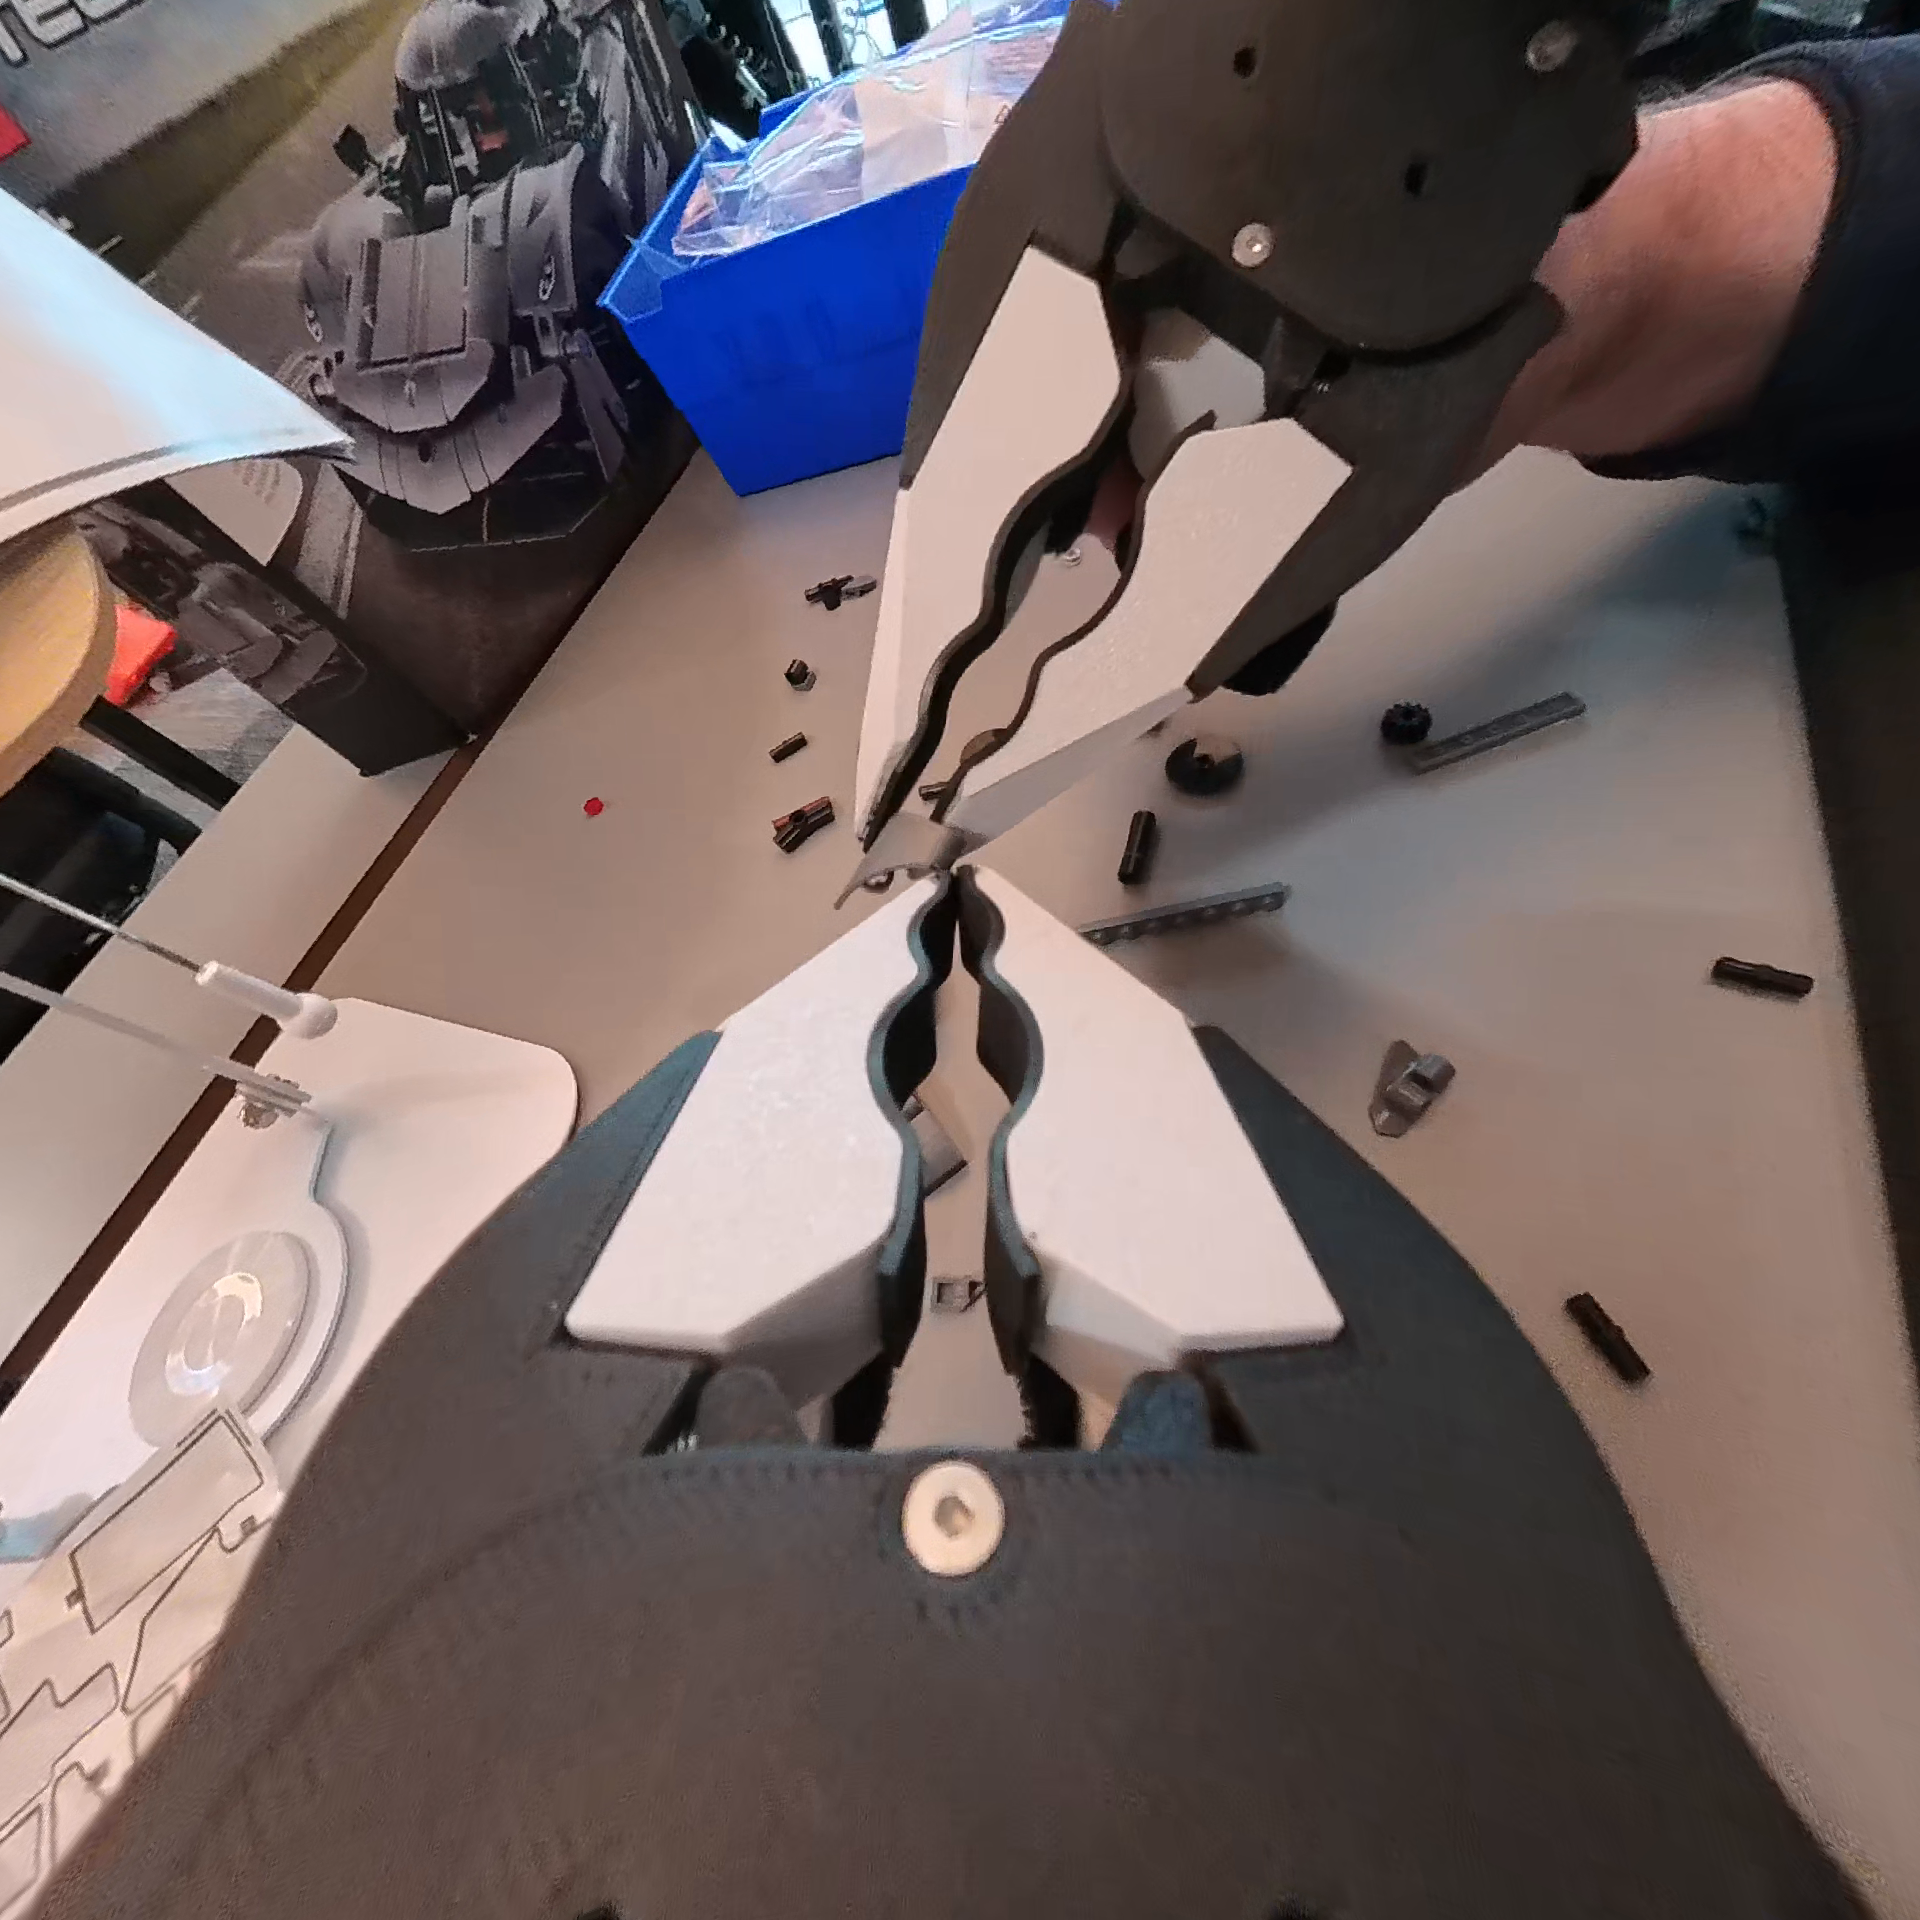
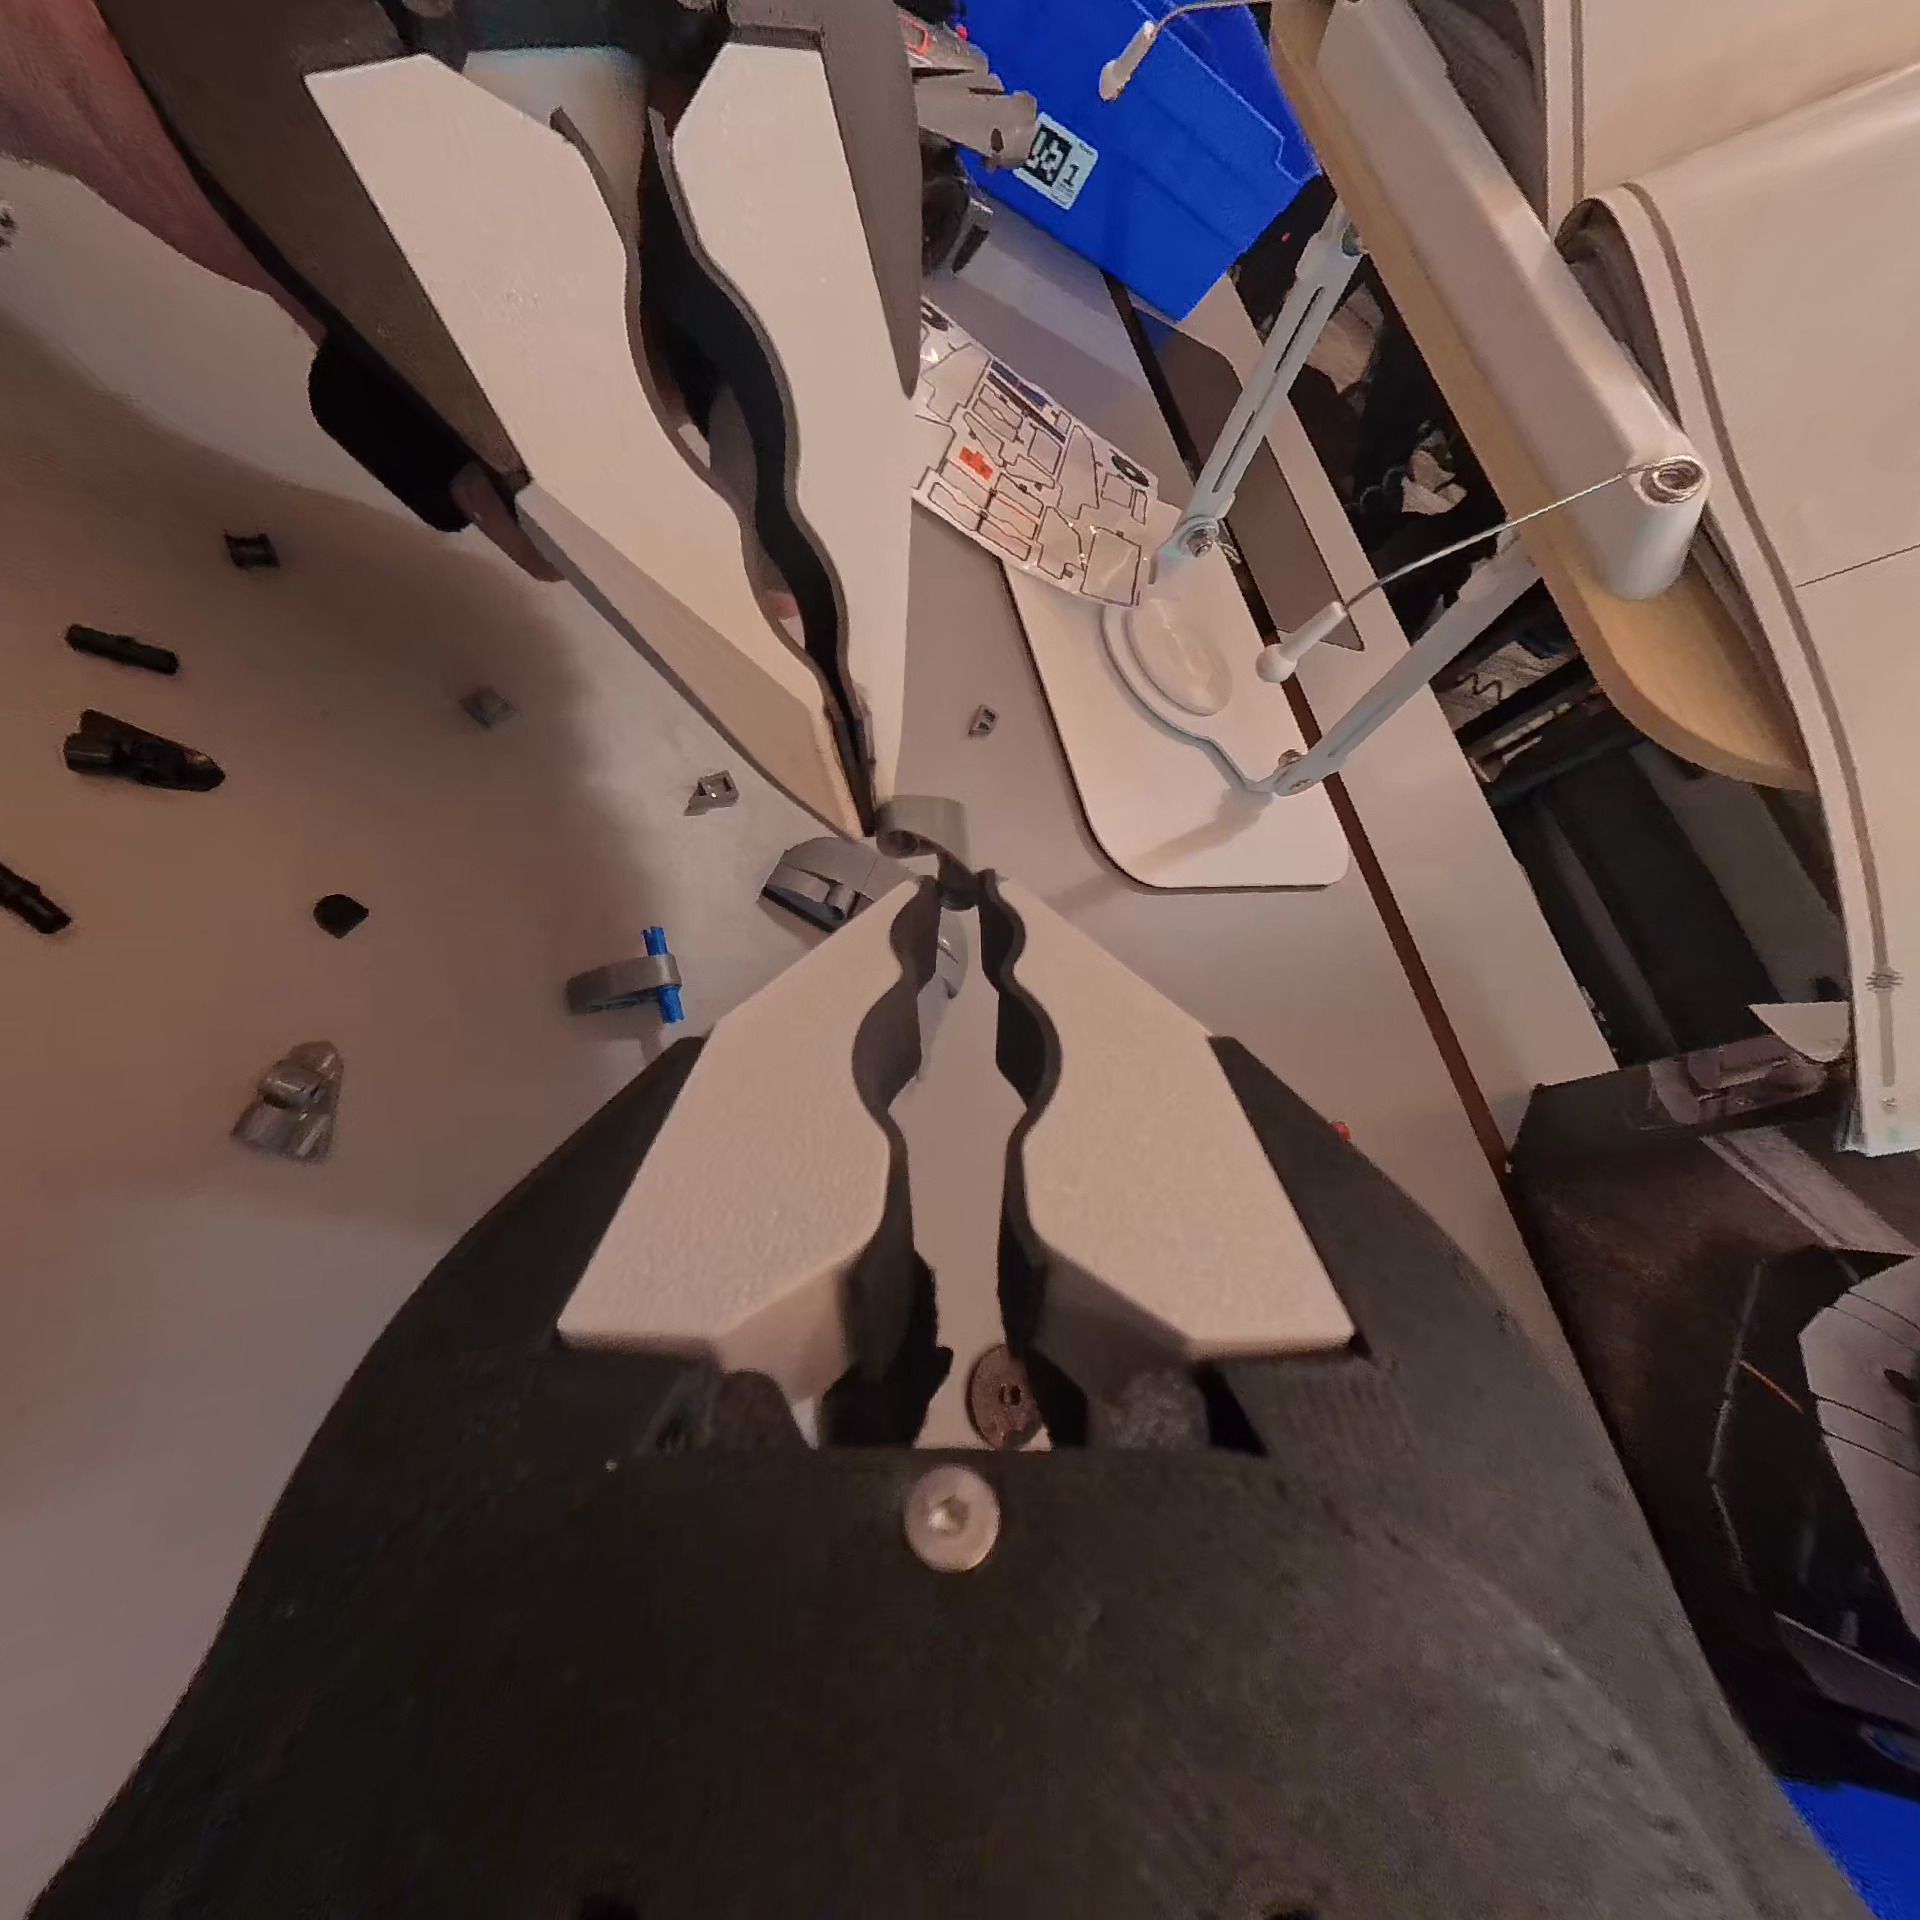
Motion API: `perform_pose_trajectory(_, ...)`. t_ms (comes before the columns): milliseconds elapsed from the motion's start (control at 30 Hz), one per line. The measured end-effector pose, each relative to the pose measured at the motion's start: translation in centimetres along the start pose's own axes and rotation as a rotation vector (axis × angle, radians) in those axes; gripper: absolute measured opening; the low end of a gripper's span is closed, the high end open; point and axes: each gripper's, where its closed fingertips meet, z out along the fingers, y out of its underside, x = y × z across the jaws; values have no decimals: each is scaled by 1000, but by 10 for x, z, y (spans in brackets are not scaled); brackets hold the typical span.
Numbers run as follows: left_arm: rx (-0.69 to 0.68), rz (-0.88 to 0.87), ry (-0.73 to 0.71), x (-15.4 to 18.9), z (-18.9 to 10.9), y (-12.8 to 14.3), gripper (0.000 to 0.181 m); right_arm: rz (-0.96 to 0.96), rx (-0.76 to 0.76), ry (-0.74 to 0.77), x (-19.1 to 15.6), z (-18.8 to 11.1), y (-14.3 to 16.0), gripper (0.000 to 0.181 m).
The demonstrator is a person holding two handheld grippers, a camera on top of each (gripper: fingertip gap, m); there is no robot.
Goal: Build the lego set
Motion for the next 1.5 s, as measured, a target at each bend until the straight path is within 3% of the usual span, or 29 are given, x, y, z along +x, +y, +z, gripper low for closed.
perform_pose_trajectory(467,-19,26,35,6,2,4,0,-17,-28,-56,-7,-2,7,5)
perform_pose_trajectory(600,-69,-1,103,13,3,13,0,-6,-93,-129,-17,-1,21,5)
perform_pose_trajectory(733,-203,-16,186,27,10,41,26,-16,-146,-172,-25,1,32,5)
perform_pose_trajectory(833,-265,13,215,35,15,52,33,-21,-171,-183,-27,1,37,5)
perform_pose_trajectory(1067,-332,51,249,44,22,69,17,-21,-185,-205,-32,1,39,5)
perform_pose_trajectory(1500,-333,14,288,39,11,76,19,-18,-201,-221,-34,2,43,5)
